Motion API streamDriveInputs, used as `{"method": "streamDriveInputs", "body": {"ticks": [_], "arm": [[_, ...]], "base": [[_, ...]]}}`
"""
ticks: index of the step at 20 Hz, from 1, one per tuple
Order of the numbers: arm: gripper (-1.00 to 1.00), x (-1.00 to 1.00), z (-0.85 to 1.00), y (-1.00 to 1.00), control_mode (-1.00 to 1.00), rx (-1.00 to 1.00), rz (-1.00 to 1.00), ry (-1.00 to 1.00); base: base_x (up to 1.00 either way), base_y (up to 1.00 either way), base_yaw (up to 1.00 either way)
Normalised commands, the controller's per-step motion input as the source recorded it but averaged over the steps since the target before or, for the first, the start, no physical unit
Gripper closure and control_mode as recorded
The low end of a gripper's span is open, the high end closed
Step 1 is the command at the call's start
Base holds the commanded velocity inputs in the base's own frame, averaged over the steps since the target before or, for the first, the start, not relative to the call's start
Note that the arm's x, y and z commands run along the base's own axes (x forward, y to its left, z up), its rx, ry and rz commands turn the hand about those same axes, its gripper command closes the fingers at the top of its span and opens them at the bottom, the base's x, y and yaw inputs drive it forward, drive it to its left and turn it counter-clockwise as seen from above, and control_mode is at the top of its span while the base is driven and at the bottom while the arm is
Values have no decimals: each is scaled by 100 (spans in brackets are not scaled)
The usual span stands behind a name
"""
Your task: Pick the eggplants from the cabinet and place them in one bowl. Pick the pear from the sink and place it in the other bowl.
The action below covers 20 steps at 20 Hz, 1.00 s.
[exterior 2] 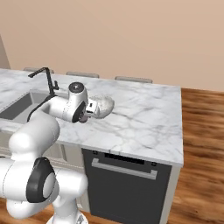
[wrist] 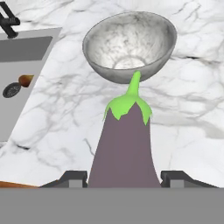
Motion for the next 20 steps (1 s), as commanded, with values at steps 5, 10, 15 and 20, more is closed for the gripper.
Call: {"method": "streamDriveInputs", "body": {"ticks": [5, 10, 15, 20], "arm": [[100, 6, 0, 1, -100, 1, 2, 0], [100, 11, 12, 1, -100, -1, 9, -2], [100, 23, 24, 0, -100, -10, 9, -2], [100, 38, 7, 0, -100, -10, 6, 0]], "base": [[2, 3, 2], [0, 0, 0], [0, 0, 0], [0, 0, 0]]}}
